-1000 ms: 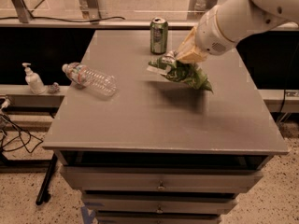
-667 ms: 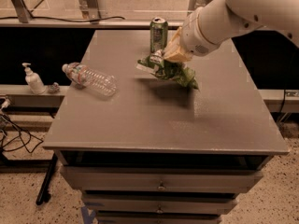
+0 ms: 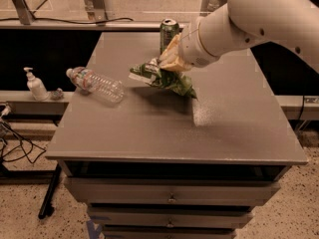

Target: Move green jalapeno chip bag near water bottle

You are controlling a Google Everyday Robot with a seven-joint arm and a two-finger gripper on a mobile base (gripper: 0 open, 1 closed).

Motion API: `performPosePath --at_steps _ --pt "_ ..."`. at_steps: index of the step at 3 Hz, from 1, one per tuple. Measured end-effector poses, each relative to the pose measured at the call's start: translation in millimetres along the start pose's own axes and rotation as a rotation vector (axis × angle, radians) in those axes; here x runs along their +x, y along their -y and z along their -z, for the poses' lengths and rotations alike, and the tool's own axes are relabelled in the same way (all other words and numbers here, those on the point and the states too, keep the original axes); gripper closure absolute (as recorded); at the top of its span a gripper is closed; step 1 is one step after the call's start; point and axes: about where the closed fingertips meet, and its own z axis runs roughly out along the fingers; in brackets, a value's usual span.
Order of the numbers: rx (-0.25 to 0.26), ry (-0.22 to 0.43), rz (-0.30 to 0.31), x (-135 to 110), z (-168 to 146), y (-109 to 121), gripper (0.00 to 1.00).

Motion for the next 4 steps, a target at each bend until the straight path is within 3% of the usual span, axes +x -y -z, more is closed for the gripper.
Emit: performPosePath --at_steps 1,3,4 --pt "-0.026 0.061 0.047 -9 -2 -19 1.0" --pt "-0.109 0.111 0.128 11 -40 -49 1.0" --pt "-0.136 0.13 0.136 16 -53 -55 0.83"
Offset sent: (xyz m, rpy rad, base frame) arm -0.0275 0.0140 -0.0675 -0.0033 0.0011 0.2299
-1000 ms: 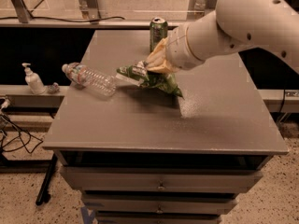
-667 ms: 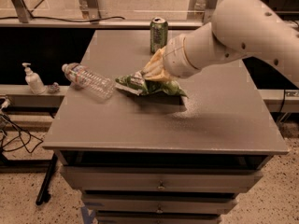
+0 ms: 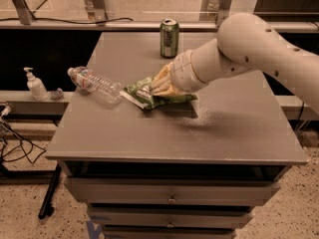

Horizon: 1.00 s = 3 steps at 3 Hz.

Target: Move green jalapeno chip bag near water bottle

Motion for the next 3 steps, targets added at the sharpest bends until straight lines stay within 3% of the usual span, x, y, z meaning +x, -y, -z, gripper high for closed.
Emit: performPosePath --at_steps 1,3 --pt "0.006 0.0 -0.011 1 2 0 0.59" --pt "0.063 -0.092 -0.075 1 19 7 0.13"
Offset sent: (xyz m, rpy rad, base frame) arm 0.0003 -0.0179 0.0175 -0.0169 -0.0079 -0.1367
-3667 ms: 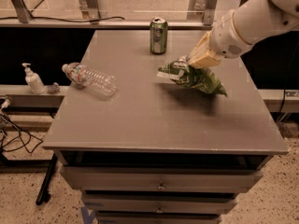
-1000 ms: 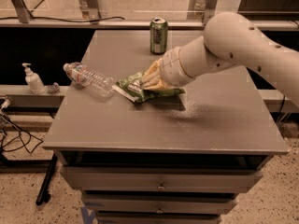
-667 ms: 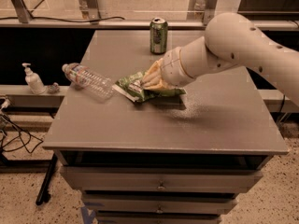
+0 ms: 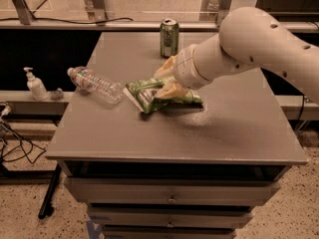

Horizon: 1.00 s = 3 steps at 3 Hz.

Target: Move green jalapeno chip bag near water bottle

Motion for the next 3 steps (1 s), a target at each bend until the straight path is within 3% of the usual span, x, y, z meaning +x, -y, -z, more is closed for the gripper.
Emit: performPosePath --at_steps 1,3 --pt "0.038 -0.064 -0.046 -2 10 7 0.0" --pt "0.13 -0.095 -0.168 26 63 35 0.0"
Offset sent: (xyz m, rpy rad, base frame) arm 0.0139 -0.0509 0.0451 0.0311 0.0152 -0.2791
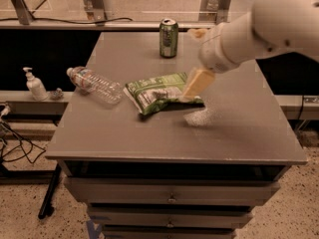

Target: Move green jalapeno chip bag near water bottle

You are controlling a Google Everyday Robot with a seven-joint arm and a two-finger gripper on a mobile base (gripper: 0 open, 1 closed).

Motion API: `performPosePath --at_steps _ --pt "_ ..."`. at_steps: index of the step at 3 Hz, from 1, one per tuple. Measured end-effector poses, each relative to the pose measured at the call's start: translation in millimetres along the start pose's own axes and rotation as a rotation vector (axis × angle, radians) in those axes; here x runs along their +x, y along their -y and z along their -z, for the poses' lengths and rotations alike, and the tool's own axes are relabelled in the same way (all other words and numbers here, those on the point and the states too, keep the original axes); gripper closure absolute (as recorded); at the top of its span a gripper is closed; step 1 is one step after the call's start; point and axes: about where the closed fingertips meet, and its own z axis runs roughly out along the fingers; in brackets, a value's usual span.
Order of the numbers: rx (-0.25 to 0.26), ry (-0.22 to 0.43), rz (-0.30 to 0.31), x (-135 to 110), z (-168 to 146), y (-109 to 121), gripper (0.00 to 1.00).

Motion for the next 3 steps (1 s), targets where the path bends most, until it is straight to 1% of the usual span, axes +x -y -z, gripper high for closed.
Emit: performPosePath --at_steps 1,2,3 --pt "0.059 0.038 -0.016 36 43 38 0.0" --pt "0.14 0.101 -0.024 80 82 78 0.0" --pt "0.189 0.121 -0.006 73 96 100 0.0"
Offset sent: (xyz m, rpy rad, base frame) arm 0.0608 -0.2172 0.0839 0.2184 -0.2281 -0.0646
